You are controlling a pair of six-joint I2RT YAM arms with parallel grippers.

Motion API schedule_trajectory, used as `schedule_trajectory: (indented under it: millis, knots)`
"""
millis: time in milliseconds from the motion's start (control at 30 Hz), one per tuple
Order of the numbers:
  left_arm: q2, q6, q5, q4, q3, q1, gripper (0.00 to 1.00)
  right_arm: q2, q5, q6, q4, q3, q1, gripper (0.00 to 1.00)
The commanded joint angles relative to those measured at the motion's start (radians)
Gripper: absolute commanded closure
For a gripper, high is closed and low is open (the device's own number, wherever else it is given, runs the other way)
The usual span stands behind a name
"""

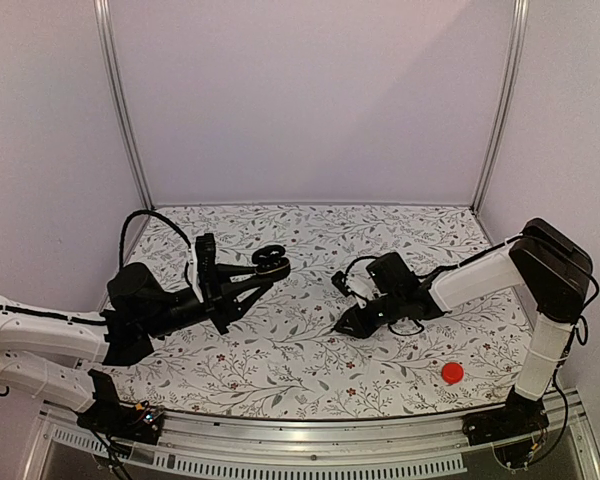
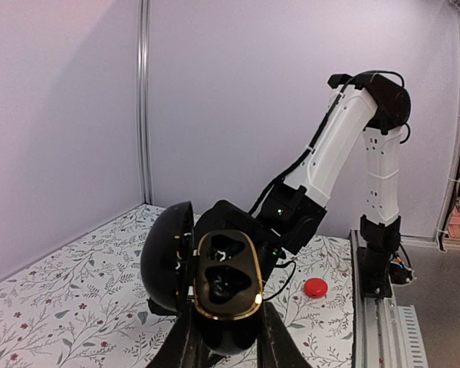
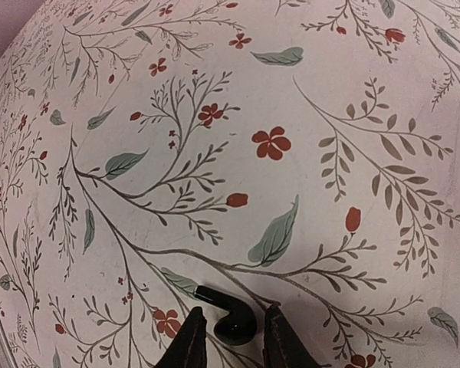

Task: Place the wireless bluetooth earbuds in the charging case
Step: Move the left earbud to the center of the board.

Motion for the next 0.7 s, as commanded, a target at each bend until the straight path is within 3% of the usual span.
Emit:
schedule_trajectory:
  millis: [0, 667]
  knots:
    - [-0.011, 0.007, -0.01, 0.016, -0.01, 0.013, 0.83, 0.01, 0.059, -0.008, -0.098, -0.037, 0.005, 0.74]
    - [0.005, 0.004, -0.006, 0.031, -0.003, 0.013, 0.83, -0.004, 0.112, -0.012, -0.099, -0.052, 0.034, 0.76]
